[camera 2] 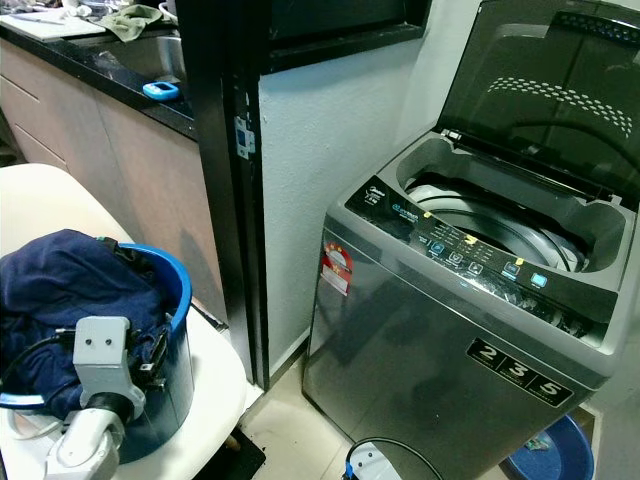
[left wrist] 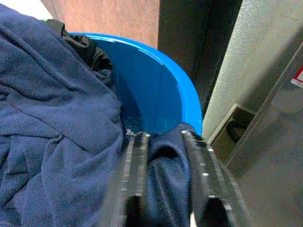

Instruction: Clothes washing

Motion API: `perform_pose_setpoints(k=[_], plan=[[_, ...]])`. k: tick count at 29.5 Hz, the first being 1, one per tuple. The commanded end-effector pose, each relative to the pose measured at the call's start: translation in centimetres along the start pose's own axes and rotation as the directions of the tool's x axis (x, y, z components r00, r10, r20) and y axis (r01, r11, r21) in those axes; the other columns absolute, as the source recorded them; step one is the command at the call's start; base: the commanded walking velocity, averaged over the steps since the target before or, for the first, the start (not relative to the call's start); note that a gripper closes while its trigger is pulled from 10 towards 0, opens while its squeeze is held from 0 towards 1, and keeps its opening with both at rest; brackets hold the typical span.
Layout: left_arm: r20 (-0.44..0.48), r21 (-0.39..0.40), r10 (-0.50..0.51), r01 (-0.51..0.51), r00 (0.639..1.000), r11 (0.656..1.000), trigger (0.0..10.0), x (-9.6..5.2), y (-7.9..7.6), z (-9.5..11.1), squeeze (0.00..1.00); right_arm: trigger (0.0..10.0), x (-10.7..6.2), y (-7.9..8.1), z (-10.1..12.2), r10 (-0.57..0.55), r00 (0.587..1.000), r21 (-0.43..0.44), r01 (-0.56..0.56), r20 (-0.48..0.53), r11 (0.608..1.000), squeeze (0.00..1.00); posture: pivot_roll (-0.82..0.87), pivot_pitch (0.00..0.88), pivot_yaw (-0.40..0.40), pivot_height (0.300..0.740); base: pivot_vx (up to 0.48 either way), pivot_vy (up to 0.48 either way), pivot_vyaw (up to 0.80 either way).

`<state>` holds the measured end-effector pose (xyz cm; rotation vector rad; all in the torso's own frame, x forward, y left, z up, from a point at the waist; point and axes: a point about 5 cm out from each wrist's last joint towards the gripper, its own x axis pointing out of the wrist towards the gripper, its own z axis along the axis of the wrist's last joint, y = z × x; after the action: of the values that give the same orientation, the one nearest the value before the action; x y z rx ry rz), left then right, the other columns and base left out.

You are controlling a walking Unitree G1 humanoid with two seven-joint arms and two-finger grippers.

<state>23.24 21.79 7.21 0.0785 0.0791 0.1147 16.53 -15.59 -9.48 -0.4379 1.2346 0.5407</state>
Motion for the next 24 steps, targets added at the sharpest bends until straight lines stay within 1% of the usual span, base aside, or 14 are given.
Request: perform_pose_setpoints(k=[1,9,10,11,12,13,14,15,16,19,20,21,22,24], plan=[[-0.066,0.012,0.023,-0.022,0.998,1.000,0.0,-0.4,0.5,-1.2,0.00,10.0,0.0,0.0,0.0,-0.003,1.000,-0.001,0.003,0.000,1.000,0.00,0.31,0.000,-0.130,0.740,0.000,0.000,0.00],[-0.035,0.013,0.061,-0.060,0.998,0.998,0.0,-0.1,0.9,-0.6,0.00,10.0,0.0,0.1,0.4,-0.002,1.000,-0.006,0.002,0.008,1.000,0.00,0.31,0.000,-0.131,0.740,0.000,0.000,0.00],[0.055,-0.042,0.083,-0.081,0.995,0.996,0.0,0.2,1.2,1.2,0.00,10.0,0.0,0.1,0.7,-0.002,1.000,-0.008,0.003,0.013,1.000,0.00,0.31,0.000,-0.133,0.740,0.000,0.000,0.00],[0.055,-0.042,0.083,-0.081,0.995,0.996,0.0,0.2,1.2,1.2,0.00,10.0,0.0,0.1,0.7,-0.002,1.000,-0.008,0.003,0.013,1.000,0.00,0.31,0.000,-0.133,0.740,0.000,0.000,0.00],[0.157,-0.079,0.120,-0.109,0.980,0.991,0.0,0.4,1.8,3.5,0.00,10.0,0.0,0.1,1.0,-0.003,1.000,-0.009,0.003,0.019,1.000,0.00,0.31,0.000,-0.133,0.740,0.000,0.000,0.00],[0.157,-0.079,0.120,-0.109,0.980,0.991,0.0,0.4,1.8,3.5,0.00,10.0,0.0,0.1,1.0,-0.003,1.000,-0.009,0.003,0.019,1.000,0.00,0.31,0.000,-0.133,0.740,0.000,0.000,0.00],[0.272,-0.106,0.181,-0.158,0.945,0.982,0.0,0.5,3.0,6.4,0.00,10.0,0.0,0.1,1.2,-0.004,1.000,-0.009,0.004,0.023,1.000,0.00,0.31,0.000,-0.135,0.740,0.000,0.000,0.00],[0.272,-0.106,0.181,-0.158,0.945,0.982,0.0,0.5,3.0,6.4,0.00,10.0,0.0,0.1,1.2,-0.004,1.000,-0.009,0.004,0.023,1.000,0.00,0.31,0.000,-0.135,0.740,0.000,0.000,0.00],[0.395,-0.114,0.229,-0.200,0.890,0.973,0.0,0.4,4.3,10.0,0.00,10.0,0.0,0.2,1.2,-0.003,1.000,-0.009,0.004,0.025,1.000,0.00,0.31,0.000,-0.135,0.740,0.000,0.000,0.00],[0.395,-0.114,0.229,-0.200,0.890,0.973,0.0,0.4,4.3,10.0,0.00,10.0,0.0,0.2,1.2,-0.003,1.000,-0.009,0.004,0.025,1.000,0.00,0.31,0.000,-0.135,0.740,0.000,0.000,0.00],[0.502,-0.112,0.257,-0.232,0.826,0.966,0.0,0.0,5.3,13.4,0.00,10.0,0.1,0.3,1.1,-0.002,1.000,-0.009,0.002,0.025,1.000,0.00,0.32,0.000,-0.137,0.740,0.000,0.000,0.00],[0.502,-0.112,0.257,-0.232,0.826,0.966,0.0,0.0,5.3,13.4,0.00,10.0,0.1,0.3,1.1,-0.002,1.000,-0.009,0.002,0.025,1.000,0.00,0.32,0.000,-0.137,0.740,0.000,0.000,0.00],[0.653,-0.097,0.235,-0.228,0.720,0.969,0.0,-0.9,5.9,18.7,0.00,10.0,0.1,0.5,0.7,0.001,1.000,-0.007,-0.001,0.021,1.000,0.00,0.33,0.000,-0.140,0.740,0.000,0.000,0.00],[0.689,-0.095,0.218,-0.212,0.691,0.973,0.0,-1.2,5.8,20.1,0.00,10.0,0.1,0.5,0.7,0.003,1.000,-0.007,-0.003,0.021,1.000,0.00,0.33,0.000,-0.140,0.740,0.000,0.000,0.00]])
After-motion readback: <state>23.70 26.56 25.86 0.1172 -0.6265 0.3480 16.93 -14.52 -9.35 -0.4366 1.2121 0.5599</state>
